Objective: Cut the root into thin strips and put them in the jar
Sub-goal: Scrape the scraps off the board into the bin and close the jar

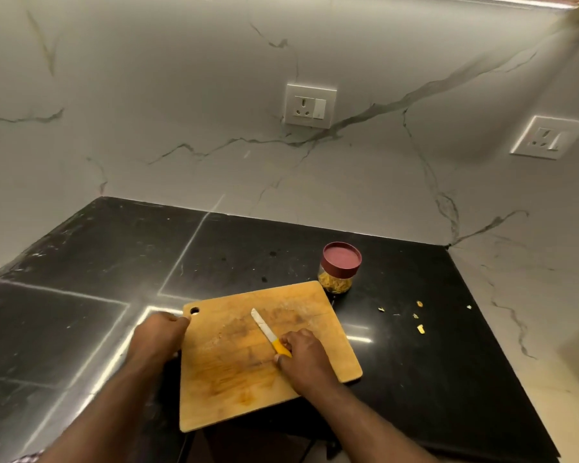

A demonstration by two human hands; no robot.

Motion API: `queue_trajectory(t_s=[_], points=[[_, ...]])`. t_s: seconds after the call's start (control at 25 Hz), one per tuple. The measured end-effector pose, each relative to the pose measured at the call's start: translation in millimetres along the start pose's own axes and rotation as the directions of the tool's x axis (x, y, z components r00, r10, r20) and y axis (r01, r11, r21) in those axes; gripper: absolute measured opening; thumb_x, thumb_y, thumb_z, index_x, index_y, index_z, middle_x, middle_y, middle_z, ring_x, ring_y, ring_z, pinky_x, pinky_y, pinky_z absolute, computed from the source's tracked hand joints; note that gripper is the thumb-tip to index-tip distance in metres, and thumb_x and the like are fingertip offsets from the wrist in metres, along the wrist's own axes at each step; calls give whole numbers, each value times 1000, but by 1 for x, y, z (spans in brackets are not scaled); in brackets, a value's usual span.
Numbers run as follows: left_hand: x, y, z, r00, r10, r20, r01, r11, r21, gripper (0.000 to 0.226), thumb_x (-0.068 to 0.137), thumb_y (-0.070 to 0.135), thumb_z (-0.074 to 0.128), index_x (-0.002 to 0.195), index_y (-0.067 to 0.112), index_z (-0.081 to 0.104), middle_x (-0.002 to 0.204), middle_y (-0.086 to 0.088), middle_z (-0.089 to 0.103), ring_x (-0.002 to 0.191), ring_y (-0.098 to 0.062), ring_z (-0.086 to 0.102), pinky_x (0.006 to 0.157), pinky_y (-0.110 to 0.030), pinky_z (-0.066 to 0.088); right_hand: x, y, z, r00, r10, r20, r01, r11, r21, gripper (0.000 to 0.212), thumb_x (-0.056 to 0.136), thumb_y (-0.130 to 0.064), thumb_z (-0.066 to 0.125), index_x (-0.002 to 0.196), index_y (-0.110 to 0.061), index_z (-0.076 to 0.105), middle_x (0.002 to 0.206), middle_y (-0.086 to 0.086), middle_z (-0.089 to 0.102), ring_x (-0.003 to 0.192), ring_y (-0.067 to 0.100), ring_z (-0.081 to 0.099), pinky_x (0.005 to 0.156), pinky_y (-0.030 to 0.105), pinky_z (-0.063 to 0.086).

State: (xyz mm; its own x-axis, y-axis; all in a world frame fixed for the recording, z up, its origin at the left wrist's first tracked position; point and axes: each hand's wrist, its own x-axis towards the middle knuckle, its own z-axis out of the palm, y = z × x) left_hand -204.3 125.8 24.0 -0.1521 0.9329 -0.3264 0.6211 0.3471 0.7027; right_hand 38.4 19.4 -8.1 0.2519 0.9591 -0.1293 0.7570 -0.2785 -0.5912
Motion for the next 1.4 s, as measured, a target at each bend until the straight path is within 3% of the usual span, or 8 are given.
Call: queue_trajectory(t_s=[0.2, 0.48, 0.68, 0.8, 0.92, 1.12, 1.28, 1.4], points=[[-26, 50, 55, 973, 214, 83, -190, 954, -230, 14, 98, 33, 62, 91, 23, 69, 85, -5, 72, 83, -26, 70, 81, -52, 60, -1, 6, -9, 1000, -12, 12, 11, 999, 47, 41, 89, -39, 67, 126, -22, 62, 121, -3, 56, 104, 11, 54, 89, 21, 44], [-102, 116, 208, 868, 472, 151, -408, 854, -323, 13, 100, 26, 61, 108, 31, 68, 97, 19, 67, 93, 1, 62, 76, -18, 45, 5, 118, -95, 964, 38, -263, 0, 990, 143, 30, 88, -28, 68, 117, -23, 68, 107, -7, 62, 93, 4, 58, 85, 16, 47], [-117, 163, 305, 865, 463, 195, -391, 864, -317, 26, 102, 35, 55, 127, 32, 62, 115, 15, 66, 106, -3, 61, 91, -28, 52, 32, 281, -190, 813, 209, -544, -179, 978, 109, 40, 87, -21, 70, 125, -10, 64, 121, 10, 62, 114, 27, 58, 100, 36, 45], [-117, 182, 342, 885, 440, 153, -380, 872, -308, 29, 102, 37, 54, 130, 34, 59, 116, 11, 66, 107, -7, 62, 95, -37, 54, 61, 337, -220, 831, 277, -483, -283, 957, 62, 55, 95, -35, 58, 142, -7, 47, 144, 13, 46, 131, 28, 47, 109, 41, 41], [-125, 198, 360, 896, 425, 127, -377, 880, -288, 34, 103, 37, 52, 136, 33, 56, 122, 11, 63, 111, -6, 59, 95, -30, 50, 90, 349, -215, 863, 297, -408, -344, 938, -46, 66, 98, -48, 45, 148, -6, 38, 155, 18, 33, 143, 32, 30, 117, 42, 27], [-132, 196, 363, 938, 340, 65, -283, 861, -422, 27, 102, 37, 54, 128, 35, 61, 116, 11, 68, 110, -8, 64, 99, -37, 53, 95, 297, -178, 971, 0, -240, -62, 967, -249, 67, 98, -49, 29, 149, -5, 36, 158, 17, 27, 149, 31, 18, 121, 42, 10], [-131, 192, 351, 974, 224, -27, -194, 769, -609, 20, 104, 27, 52, 119, 29, 65, 108, 3, 72, 109, -17, 68, 100, -44, 53, 64, 253, -149, 954, -299, 2, 299, 953, -46, 59, 99, -41, 29, 151, -14, 35, 159, 5, 29, 150, 17, 17, 120, 27, 7], [-136, 193, 343, 980, 190, -52, -178, 745, -643, 20, 105, 21, 49, 114, 25, 66, 109, -2, 72, 109, -18, 68, 98, -41, 55, 80, 261, -158, 935, -352, -39, 354, 929, 108, 48, 98, -29, 44, 144, -18, 48, 152, -1, 43, 144, 10, 29, 116, 16, 14]])
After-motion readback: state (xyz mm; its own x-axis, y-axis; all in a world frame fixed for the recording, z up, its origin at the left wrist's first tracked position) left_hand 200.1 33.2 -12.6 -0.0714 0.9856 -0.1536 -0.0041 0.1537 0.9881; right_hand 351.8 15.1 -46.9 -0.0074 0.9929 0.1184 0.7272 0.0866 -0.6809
